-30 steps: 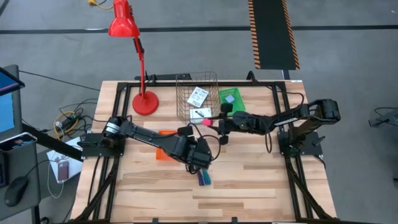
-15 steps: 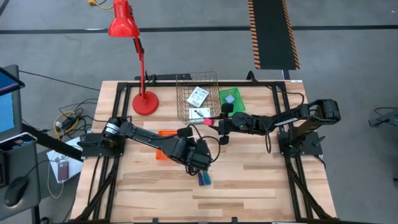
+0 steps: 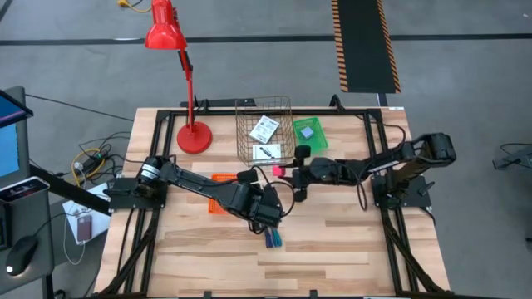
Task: Pick and place items into bin
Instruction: Put the pink charger adapter into the green bin
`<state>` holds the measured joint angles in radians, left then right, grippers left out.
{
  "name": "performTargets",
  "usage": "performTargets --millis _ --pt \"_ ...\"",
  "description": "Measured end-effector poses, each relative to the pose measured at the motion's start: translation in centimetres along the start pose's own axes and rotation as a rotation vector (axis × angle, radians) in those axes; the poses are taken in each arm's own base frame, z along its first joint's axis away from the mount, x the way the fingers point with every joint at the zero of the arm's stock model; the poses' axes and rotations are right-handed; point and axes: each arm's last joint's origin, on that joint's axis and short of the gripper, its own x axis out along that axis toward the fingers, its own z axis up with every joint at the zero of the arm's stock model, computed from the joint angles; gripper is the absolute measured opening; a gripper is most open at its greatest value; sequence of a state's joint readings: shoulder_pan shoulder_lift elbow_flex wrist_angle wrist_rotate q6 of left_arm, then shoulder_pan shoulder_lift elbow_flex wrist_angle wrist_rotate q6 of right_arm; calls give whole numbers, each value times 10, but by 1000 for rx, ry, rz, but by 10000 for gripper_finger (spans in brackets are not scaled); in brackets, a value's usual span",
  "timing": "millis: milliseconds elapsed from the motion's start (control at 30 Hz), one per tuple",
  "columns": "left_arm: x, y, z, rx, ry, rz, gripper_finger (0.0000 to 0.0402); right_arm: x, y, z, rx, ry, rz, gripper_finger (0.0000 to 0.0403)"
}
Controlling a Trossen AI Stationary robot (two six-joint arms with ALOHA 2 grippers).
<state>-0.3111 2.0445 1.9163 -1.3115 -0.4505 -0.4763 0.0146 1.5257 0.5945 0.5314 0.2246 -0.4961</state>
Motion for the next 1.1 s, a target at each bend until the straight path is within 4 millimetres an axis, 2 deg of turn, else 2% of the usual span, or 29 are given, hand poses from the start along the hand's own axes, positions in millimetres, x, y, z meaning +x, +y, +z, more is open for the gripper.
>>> performTargets --millis 167,300,433,567,700,800,1100 --pt "0 0 0 -1 -1 -1 130 -9 6 12 -18 -27 -16 138" --pt "0 0 0 -1 -3 -1 130 -26 5 24 -25 -37 -61 138" --pt "0 0 0 -1 -2 -1 130 -48 -2 34 -53 18 -193 138" --pt "0 0 0 -1 -3 -1 130 -70 -17 35 -55 124 -367 138" --pt "0 0 0 -2 -3 -1 130 -84 -37 24 4 235 -481 138" --pt "0 0 0 -2 -3 -1 130 -89 -55 10 87 303 -497 138" --pt "0 -2 4 -36 -39 -14 130 -77 -101 -42 339 383 -312 138"
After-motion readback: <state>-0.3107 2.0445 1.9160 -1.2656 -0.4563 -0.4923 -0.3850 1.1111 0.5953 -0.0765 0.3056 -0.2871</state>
